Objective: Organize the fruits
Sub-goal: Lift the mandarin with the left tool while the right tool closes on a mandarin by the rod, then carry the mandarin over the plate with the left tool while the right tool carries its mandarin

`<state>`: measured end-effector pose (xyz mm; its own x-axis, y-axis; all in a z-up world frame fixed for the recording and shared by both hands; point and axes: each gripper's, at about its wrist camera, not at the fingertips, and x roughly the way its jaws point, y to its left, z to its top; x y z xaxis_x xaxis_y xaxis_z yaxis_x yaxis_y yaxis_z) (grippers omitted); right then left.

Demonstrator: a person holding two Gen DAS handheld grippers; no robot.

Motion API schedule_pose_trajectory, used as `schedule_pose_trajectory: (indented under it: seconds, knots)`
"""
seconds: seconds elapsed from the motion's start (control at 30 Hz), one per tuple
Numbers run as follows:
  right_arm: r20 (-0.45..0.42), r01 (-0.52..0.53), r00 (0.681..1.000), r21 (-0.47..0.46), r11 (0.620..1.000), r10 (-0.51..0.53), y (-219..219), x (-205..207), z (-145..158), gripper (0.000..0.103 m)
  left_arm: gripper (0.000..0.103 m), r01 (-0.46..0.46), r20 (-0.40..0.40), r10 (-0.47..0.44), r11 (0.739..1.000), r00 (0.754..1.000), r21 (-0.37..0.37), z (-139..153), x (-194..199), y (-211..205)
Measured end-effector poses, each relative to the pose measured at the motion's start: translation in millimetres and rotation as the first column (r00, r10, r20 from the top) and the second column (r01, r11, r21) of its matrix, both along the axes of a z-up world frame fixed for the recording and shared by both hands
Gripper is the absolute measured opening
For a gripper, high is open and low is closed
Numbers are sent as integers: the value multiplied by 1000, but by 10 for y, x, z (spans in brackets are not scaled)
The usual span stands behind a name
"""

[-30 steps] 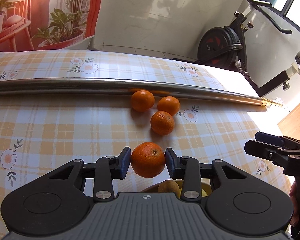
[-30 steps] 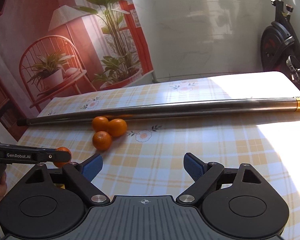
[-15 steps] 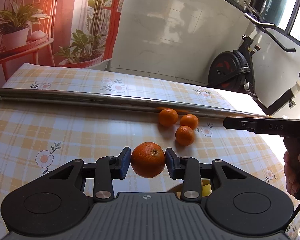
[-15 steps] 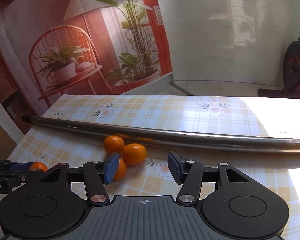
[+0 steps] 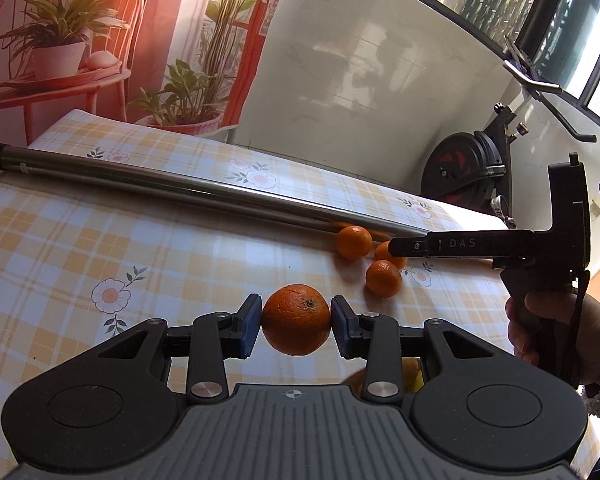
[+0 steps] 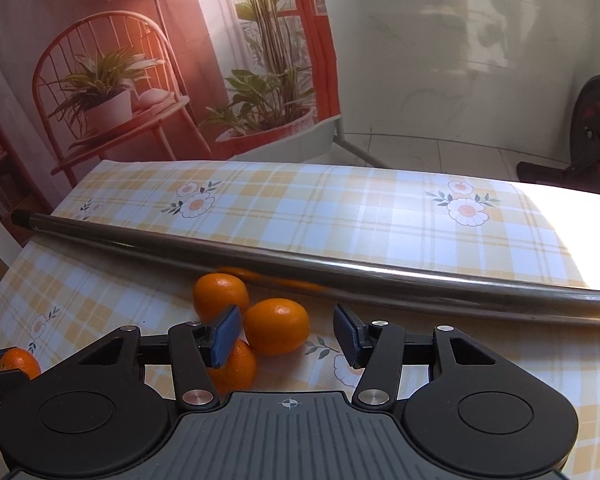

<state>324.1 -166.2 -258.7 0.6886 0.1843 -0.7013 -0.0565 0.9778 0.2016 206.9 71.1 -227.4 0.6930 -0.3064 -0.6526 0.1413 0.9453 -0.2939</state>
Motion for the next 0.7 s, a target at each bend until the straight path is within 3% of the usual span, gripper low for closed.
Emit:
schedule_pose_trajectory:
  seconds: [0.37,0.7]
  knots:
    - [-30,-34,999,-14,999,33,89,84,-48,36,40,9,-1,-9,1000,1000,10,-16,-11,-35]
    - [-26,-21,999,1,1000,21,30,24,-22,35,40,18,3,-18,1000,1000,24,8,-46,-68]
